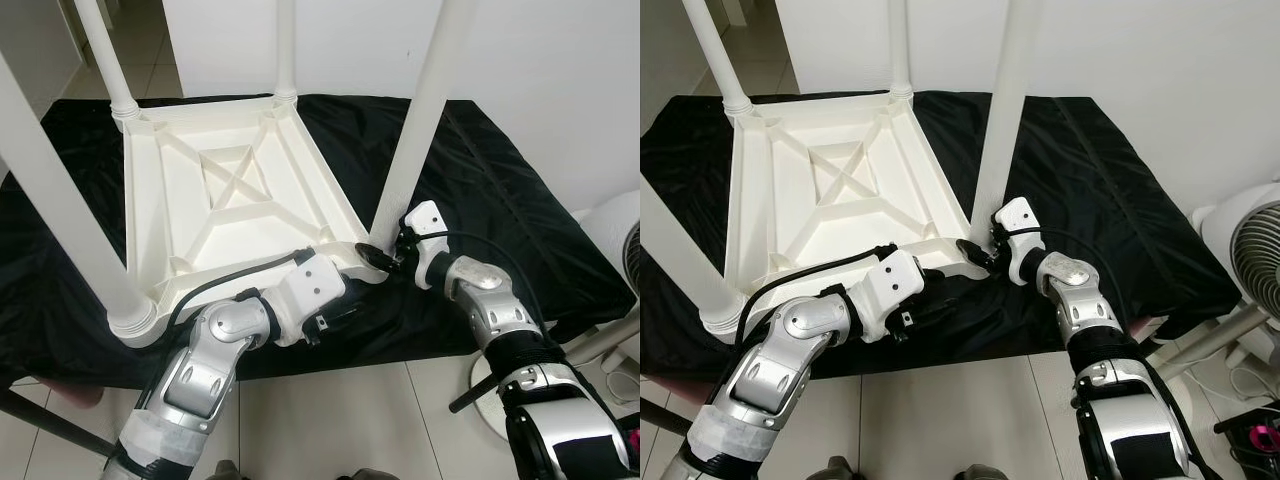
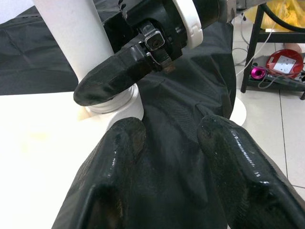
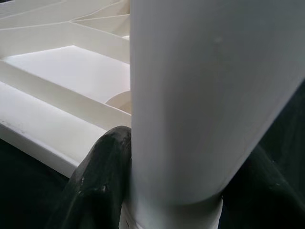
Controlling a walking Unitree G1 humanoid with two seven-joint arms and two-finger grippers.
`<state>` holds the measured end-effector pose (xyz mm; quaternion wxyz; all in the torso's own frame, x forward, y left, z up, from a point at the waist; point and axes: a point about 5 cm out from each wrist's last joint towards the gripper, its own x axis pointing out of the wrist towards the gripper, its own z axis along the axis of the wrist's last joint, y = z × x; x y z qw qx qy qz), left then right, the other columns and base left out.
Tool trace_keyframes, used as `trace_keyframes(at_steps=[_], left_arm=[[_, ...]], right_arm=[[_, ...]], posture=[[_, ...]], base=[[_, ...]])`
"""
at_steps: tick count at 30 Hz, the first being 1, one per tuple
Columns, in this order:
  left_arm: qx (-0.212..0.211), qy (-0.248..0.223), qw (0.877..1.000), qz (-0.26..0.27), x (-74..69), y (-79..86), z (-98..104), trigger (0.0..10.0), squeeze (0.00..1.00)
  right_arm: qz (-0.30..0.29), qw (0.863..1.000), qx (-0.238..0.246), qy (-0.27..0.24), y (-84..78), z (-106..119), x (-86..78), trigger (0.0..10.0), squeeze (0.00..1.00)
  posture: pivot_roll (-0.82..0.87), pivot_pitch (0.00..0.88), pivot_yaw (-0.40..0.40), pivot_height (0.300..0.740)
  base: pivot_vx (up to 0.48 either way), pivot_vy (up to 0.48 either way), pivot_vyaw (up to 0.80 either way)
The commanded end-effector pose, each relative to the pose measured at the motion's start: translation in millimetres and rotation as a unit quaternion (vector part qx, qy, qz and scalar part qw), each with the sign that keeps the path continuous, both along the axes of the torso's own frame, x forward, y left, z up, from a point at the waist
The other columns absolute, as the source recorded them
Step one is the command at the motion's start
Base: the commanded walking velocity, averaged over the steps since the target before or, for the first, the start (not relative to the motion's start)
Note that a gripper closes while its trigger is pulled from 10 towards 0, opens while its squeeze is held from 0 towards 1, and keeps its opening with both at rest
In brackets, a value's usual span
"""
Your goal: Building children table
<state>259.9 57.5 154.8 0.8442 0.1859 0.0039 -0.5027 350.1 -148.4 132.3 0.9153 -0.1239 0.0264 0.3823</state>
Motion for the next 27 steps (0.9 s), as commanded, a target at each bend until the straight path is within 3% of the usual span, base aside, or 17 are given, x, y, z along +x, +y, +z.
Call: trace_keyframes(at_steps=[1,2,3,4,6,10,17,19,23,25,27], left_arm=[[-0.002,-0.002,0.999,0.032,3.1,1.3,-1,10.0,0.0],[-0.002,-0.002,0.999,0.032,2.8,1.5,-1,10.0,0.0],[-0.003,-0.002,0.999,0.032,2.5,1.5,-1,10.0,0.0],[-0.003,-0.002,0.999,0.032,2.3,1.4,-1,10.0,0.0],[-0.003,-0.001,0.999,0.032,2.2,1.4,-1,10.0,0.0],[-0.005,0.001,1.0,0.031,2.3,-0.4,-2,10.0,0.0],[-0.006,0.004,1.0,0.025,0.5,-3.1,-4,10.0,0.0],[-0.006,0.006,1.0,0.022,-0.4,-4.2,-4,10.0,0.0],[-0.006,0.006,1.0,0.022,0.1,-4.1,-4,10.0,0.0],[-0.007,0.006,1.0,0.023,1.0,-4.4,-4,10.0,0.0],[-0.007,0.006,1.0,0.023,1.0,-4.6,-4,10.0,0.0]], right_arm=[[0.023,0.999,-0.018,0.023,7.6,-17,-6.9,0.0,0.0],[0.021,0.999,-0.016,0.025,7.6,-19,-8.5,0.0,0.0],[0.02,0.999,-0.015,0.025,7.4,-21,-9.0,4.2,0.0],[0.007,1.0,-0.002,0.025,8.0,-22,-9.8,10.0,0.0],[-0.002,1.0,0.007,0.025,8.4,-22,-10.2,10.0,0.0],[-0.092,0.994,0.048,0.016,11.1,-22,-9.4,10.0,0.0],[-0.15,0.986,0.076,0.014,20.1,-20,-13.6,10.0,0.0],[-0.216,0.971,0.096,0.019,26.6,-21,-18.0,10.0,0.0],[-0.268,0.958,0.101,0.024,30.8,-22,-21.8,10.0,0.0],[-0.328,0.938,0.108,0.035,41.9,-25,-27.9,10.0,0.0],[-0.348,0.931,0.109,0.037,46.9,-25,-30.4,10.0,0.0]], posture=[[-0.05,0.0,-0.027,0.74],[-0.05,0.0,-0.027,0.74],[-0.05,0.0,-0.027,0.74],[-0.06,0.0,-0.027,0.74],[-0.06,0.0,-0.027,0.74],[-0.07,0.0,-0.026,0.74],[-0.09,0.005,-0.024,0.74],[-0.09,0.006,-0.026,0.74],[-0.09,0.006,-0.025,0.74],[-0.09,0.005,-0.025,0.74],[-0.09,0.006,-0.024,0.74]], base=[[0.0,0.0,0.0],[0.0,0.0,0.0],[0.0,0.0,0.0],[0.0,0.0,0.0],[0.0,0.0,0.0],[0.0,0.0,0.0],[0.0,0.0,0.0],[0.0,0.0,0.0],[0.0,0.0,0.0],[0.0,0.0,0.0],[0.0,0.0,0.0]])
